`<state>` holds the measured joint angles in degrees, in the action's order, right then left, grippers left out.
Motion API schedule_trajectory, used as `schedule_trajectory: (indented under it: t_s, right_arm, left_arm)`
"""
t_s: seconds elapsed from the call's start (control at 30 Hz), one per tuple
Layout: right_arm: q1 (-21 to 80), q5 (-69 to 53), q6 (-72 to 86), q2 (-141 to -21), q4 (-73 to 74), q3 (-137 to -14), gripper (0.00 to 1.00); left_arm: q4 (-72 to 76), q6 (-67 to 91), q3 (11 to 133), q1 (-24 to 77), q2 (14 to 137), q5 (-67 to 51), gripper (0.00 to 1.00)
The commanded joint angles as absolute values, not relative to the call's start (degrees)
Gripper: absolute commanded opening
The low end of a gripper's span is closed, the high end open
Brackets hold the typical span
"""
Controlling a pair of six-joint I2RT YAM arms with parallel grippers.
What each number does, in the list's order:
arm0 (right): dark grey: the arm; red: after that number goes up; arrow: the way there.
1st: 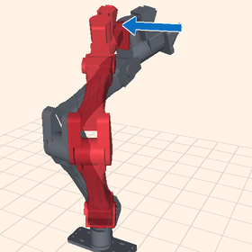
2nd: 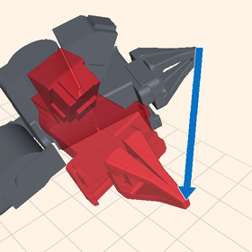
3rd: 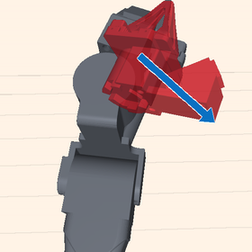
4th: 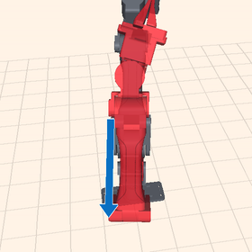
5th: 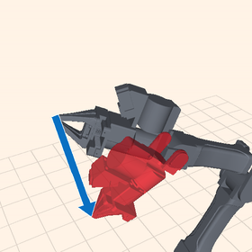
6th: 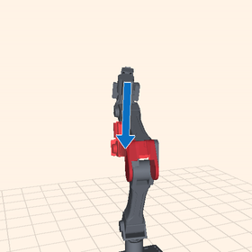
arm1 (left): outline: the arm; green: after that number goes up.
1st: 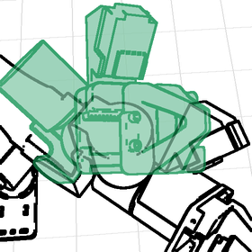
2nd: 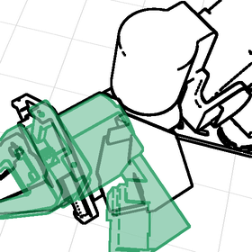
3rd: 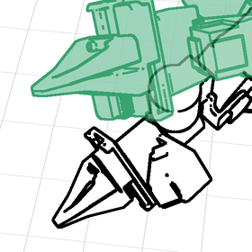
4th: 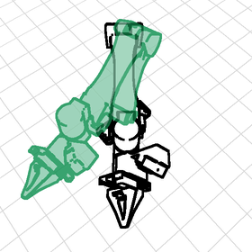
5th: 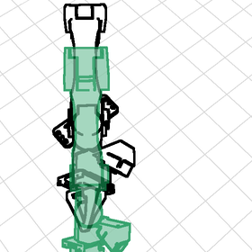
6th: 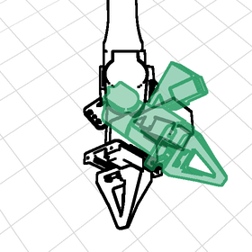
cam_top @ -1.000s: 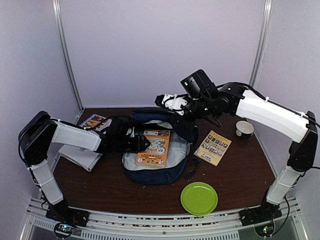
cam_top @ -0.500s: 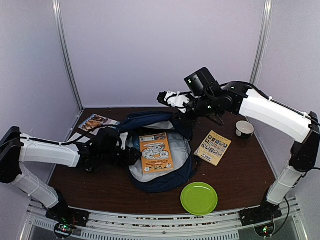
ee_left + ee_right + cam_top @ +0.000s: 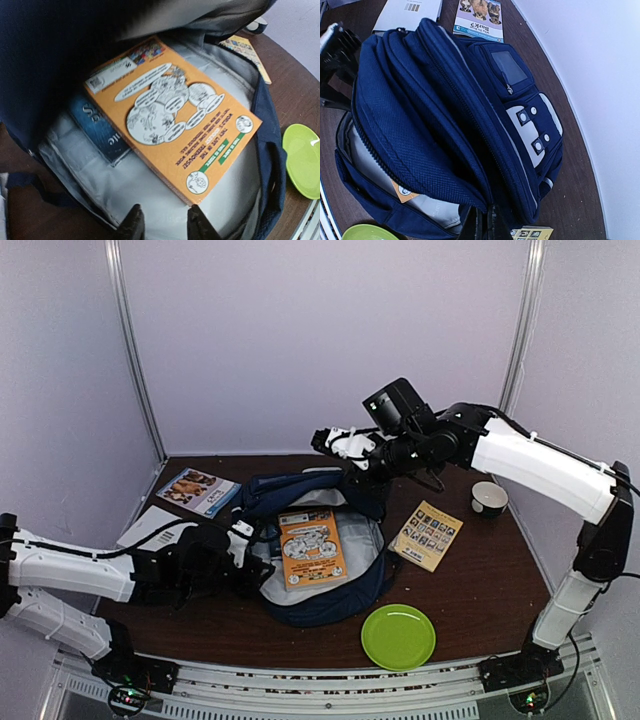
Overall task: Pack the student bag
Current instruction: Adjust the book in the largest pocket of the bag.
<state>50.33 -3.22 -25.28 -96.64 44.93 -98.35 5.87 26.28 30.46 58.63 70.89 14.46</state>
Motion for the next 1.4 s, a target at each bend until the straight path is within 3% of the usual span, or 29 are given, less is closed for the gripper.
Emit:
schedule_trajectory:
  t_s: [0.0,0.03,0.07,0.2,0.4,0.8,1.07,1.37]
  right_arm:
    - [49.8,-3.0,-24.0,-97.2,43.7,-101.1,0.0]
    - [49.8,-2.9,-24.0,-97.3,43.7,-101.3,0.0]
    - [49.7,-2.8,-24.0,-97.4,43.9,-101.6,0.0]
    - [49.7,-2.9,-24.2,-97.4,44.4,-102.1,0.0]
    - [49.5,-3.4,-24.1,-96.1,44.5,-101.8,0.0]
    - [49.6,-4.6,-23.5,-96.4,44.7,-101.5,0.0]
    - [49.6,-4.8,-23.7,-96.4,45.0,-101.7,0.0]
    - [49.5,-4.4,-24.2,-95.4,44.8,-100.8,0.0]
  left_arm:
    - [9.4,21.3,29.9,61.0,64.5,17.6,0.19]
    - [9.1,19.8,30.1,61.2,63.9,16.6,0.03]
    - [7.5,18.4,31.1,61.5,63.9,16.0,0.0]
    - [0.8,11.0,37.1,64.4,67.2,13.2,0.0]
    - [-10.4,0.3,50.5,66.6,82.3,8.8,0.0]
    - [-14.4,-2.9,61.6,67.1,101.2,8.7,0.0]
    - [-11.9,-2.9,62.1,66.2,105.5,27.1,0.0]
    - [-7.3,-3.5,67.1,59.3,108.8,28.1,0.0]
